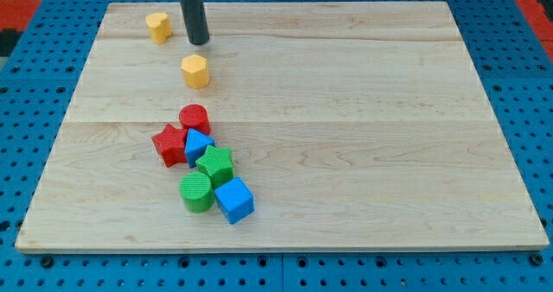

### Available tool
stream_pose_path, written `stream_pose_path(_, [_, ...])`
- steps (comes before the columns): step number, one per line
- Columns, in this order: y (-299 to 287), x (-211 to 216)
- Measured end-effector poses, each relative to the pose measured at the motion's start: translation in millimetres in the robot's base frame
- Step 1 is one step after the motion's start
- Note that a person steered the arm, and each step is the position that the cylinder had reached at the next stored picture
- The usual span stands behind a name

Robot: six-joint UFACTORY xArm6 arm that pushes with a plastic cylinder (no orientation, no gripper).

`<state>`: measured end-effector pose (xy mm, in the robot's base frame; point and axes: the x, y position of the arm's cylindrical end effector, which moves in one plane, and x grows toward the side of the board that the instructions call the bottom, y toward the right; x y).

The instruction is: Push the blue cube parallel to the right side of yellow heart

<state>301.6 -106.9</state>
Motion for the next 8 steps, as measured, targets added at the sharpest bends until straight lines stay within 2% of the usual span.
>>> stream_pose_path(1, [10, 47])
stream_pose_path(2, [8, 65])
stream_pose_path(3, [56, 76])
stream_pose_path(4, [157, 110])
stream_pose_path(5, [188, 183])
stream_pose_path(6, [174, 244])
stream_pose_path(8, [47, 264])
